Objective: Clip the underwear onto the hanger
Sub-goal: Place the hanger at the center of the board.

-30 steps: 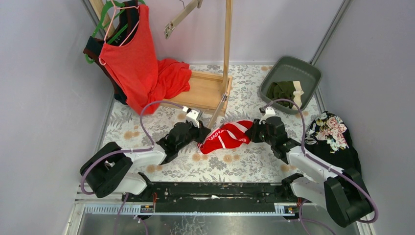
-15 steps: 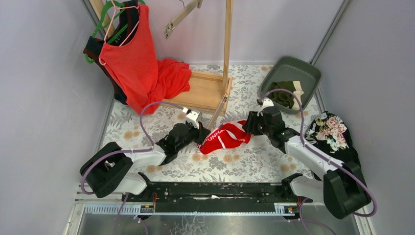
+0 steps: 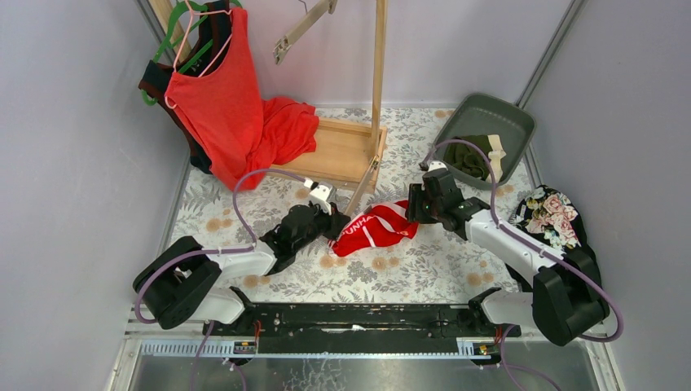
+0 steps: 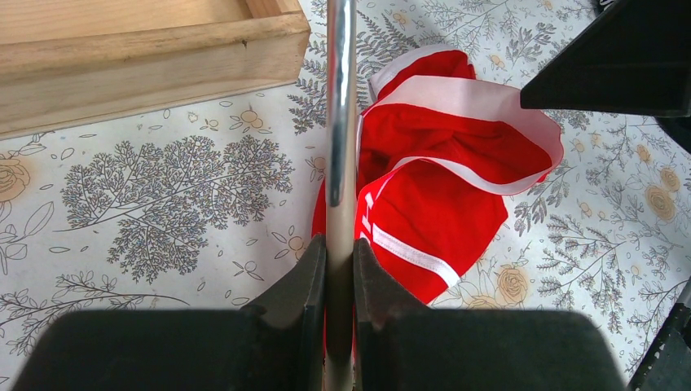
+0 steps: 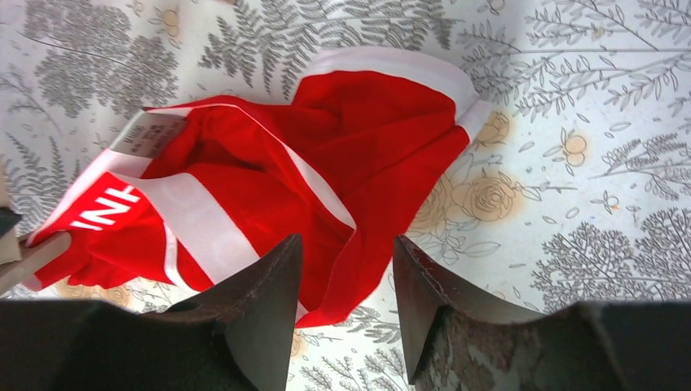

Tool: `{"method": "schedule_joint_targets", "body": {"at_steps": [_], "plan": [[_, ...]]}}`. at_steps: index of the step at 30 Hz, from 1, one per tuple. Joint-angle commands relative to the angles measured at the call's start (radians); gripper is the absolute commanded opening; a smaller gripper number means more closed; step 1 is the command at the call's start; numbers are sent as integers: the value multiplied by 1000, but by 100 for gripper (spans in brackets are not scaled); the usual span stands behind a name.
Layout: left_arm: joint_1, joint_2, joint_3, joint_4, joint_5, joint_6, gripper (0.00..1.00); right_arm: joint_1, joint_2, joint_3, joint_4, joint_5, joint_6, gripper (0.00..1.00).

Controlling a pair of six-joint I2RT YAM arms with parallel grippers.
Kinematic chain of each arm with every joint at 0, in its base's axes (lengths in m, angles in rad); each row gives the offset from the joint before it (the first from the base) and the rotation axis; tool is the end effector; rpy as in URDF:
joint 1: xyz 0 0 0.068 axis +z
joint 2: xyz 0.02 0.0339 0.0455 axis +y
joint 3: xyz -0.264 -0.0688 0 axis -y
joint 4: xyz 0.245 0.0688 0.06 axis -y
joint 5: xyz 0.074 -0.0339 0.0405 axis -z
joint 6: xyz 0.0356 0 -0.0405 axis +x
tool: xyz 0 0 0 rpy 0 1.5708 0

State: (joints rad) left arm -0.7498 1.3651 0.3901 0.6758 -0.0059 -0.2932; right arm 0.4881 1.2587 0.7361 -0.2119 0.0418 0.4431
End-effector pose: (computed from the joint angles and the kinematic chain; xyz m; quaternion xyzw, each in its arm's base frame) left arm 0.1889 -0.1756 0.1705 0.1804 0.7841 -0.2938 0.5161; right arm 0.2325 0.1218 0.2210 -0.0121 0.9136 0.1652 0.3713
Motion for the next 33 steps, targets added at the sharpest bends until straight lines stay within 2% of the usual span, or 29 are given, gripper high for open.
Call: {"method": "schedule_joint_targets", "body": {"at_steps": [1,13,16,20,26,33], "plan": [[7,5,5,76,-2,20,0,12,20,52,-75,60,20,51],[7,3,-2,80,-4,19,0,18,91,69,-47,47,22,49],[7,1,-3,82,-8,18,0,18,113,87,-60,63,32,40],[7,-4,-7,78,-11,19,0,19,133,131,-110,103,35,19],[7,-25,-20,82,4,14,0,18,106,185,-128,215,12,5],[5,-62,-47,94,1,13,0,16,169,310,-196,388,-34,0]]}}
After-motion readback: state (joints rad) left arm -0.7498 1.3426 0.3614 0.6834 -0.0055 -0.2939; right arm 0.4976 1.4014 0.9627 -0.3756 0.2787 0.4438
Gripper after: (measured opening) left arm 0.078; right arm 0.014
